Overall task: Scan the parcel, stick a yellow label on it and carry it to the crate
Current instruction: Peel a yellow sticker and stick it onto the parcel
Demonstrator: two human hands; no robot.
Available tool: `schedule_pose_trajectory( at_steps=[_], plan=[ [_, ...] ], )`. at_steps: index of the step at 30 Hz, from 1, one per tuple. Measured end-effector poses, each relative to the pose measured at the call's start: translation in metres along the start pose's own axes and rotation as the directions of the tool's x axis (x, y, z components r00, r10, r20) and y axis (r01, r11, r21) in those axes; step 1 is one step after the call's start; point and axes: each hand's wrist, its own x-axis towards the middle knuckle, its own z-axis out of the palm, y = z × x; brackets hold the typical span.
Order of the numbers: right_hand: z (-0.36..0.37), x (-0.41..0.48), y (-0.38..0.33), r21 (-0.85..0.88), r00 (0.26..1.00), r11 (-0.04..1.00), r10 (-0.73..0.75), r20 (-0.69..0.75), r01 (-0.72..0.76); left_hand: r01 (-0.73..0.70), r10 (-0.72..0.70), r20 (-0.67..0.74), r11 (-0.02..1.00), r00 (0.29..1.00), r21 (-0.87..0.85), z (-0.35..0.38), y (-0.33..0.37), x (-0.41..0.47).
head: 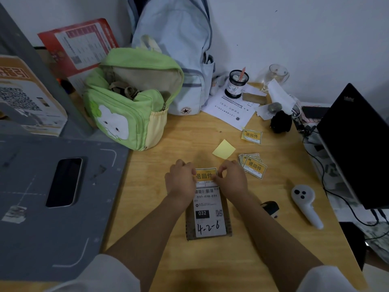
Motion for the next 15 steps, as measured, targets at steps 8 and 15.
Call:
schedule_pose_trajectory(
  at_steps=[8,15],
  plan=[
    [0.000,0.002,0.005,-0.132,0.959,0.959,-0.226,0.169,0.249,-0.124,0.110,0.133,0.987,0.985,0.104,-0.001,-0.011,0.004],
    [-0.003,0.002,0.010,0.058,0.957,0.995,-0.099,0.271,0.087,0.073,-0.047,0.255,0.993,0.966,-0.092,-0.003,-0.018,0.009]
  ],
)
